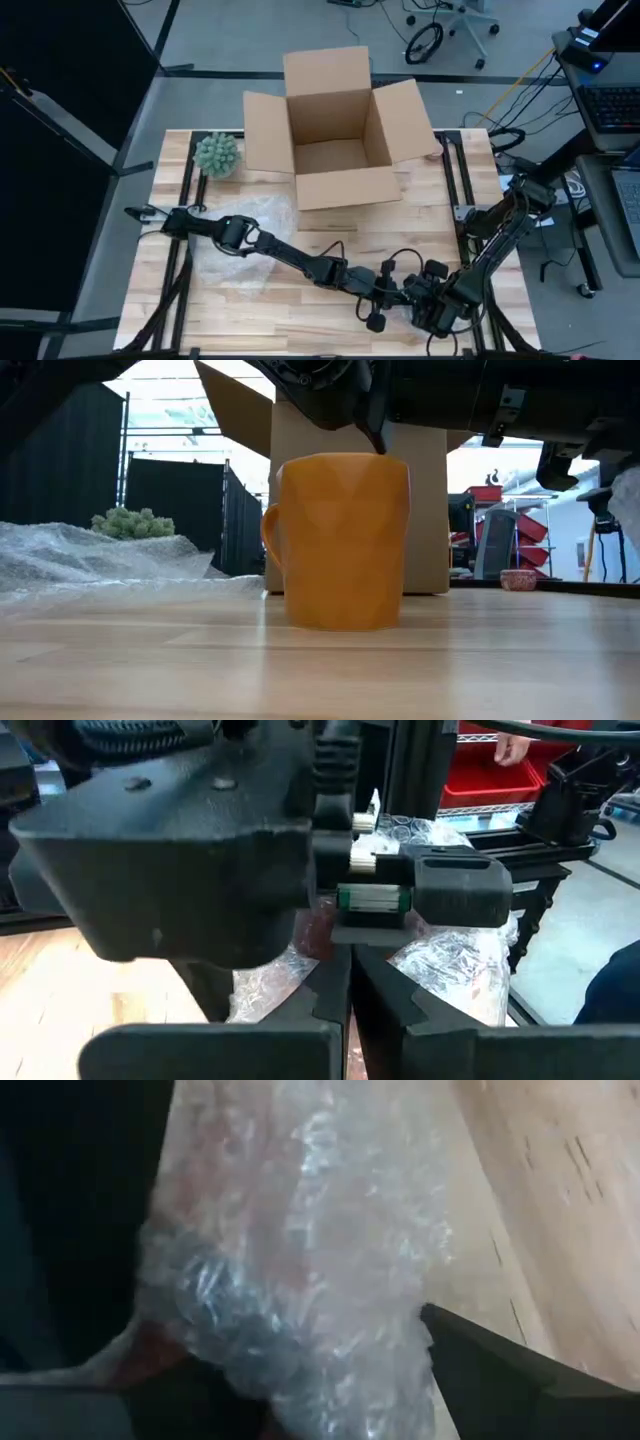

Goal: Wrap mug
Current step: Wrap the pink mug with the right bubble wrap, then put the wrapped pink mug into the box

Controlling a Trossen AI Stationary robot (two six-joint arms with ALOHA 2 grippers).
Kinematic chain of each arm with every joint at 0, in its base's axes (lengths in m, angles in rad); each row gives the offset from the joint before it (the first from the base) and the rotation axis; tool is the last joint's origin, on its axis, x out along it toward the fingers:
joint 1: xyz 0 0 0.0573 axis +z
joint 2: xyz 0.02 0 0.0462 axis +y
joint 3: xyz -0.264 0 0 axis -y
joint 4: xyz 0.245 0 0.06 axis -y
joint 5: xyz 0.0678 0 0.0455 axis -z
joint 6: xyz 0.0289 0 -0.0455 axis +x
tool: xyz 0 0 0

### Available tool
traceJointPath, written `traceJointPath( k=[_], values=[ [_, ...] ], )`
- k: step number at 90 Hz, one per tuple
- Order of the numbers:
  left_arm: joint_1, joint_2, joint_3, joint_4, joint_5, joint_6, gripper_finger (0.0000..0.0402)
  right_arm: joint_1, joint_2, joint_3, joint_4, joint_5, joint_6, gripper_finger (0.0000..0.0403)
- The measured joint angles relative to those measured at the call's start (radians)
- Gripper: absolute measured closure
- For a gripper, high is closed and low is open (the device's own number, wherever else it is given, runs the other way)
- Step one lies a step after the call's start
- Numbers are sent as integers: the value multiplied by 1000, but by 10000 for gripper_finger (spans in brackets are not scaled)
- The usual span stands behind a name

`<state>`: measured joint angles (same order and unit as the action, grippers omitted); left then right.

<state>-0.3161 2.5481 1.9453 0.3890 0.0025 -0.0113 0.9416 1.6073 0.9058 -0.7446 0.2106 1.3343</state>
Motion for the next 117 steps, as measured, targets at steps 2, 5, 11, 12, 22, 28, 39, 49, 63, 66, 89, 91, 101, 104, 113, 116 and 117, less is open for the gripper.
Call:
traceJointPath(
  k=[2, 5, 11, 12, 22, 28, 39, 49, 63, 66, 89, 91, 101, 104, 113, 116, 117],
  values=[
    [0, -2, 0, -3, 0, 0, 402, -1, 0, 0, 1, -3, -1, 212],
    [0, -6, -1, -6, -2, 0, 402, -1, 0, 0, 3, -4, -1, 231],
    [0, -22, -2, -35, -6, 1, 402, -1, 1, 0, 10, -6, -9, 276],
    [0, -25, -3, -40, -8, 1, 402, -1, 1, 0, 10, -7, -10, 283],
    [-5, -62, -5, -116, -39, 1, 402, -6, 1, -1, 8, -13, -14, 367],
    [-7, -85, -5, -159, -67, 1, 402, -6, 1, -1, 9, -14, -25, 384],
    [-11, -144, -5, -246, -86, 1, 402, -6, 1, -2, 8, -10, -37, 380],
    [-13, -197, -5, -350, -104, 1, 402, -8, 1, 0, 9, -7, -60, 384],
    [-23, -309, -2, -458, -155, 1, 402, 4, -3, 13, 14, 1, -111, 384],
    [-25, -331, 1, -486, -157, -2, 402, 9, -4, 20, 9, 7, -125, 384],
    [-53, -528, -1, -729, -181, 36, 402, 23, -41, 152, -75, 55, -282, 386],
    [-56, -550, 0, -753, -192, 45, 402, 22, -41, 167, -91, 72, -304, 386],
    [-63, -636, 0, -860, -251, 55, 402, 12, -41, 270, -119, 146, -416, 386],
    [-63, -657, 0, -885, -264, 60, 402, 5, -42, 304, -125, 161, -447, 386],
    [-61, -734, -2, -933, -281, 80, 402, -24, -43, 413, -157, 198, -583, 386],
    [-61, -766, -2, -945, -286, 80, 402, -36, -42, 456, -159, 225, -636, 386],
    [-61, -777, -2, -951, -288, 80, 402, -40, -42, 471, -160, 234, -655, 386]
  ],
)
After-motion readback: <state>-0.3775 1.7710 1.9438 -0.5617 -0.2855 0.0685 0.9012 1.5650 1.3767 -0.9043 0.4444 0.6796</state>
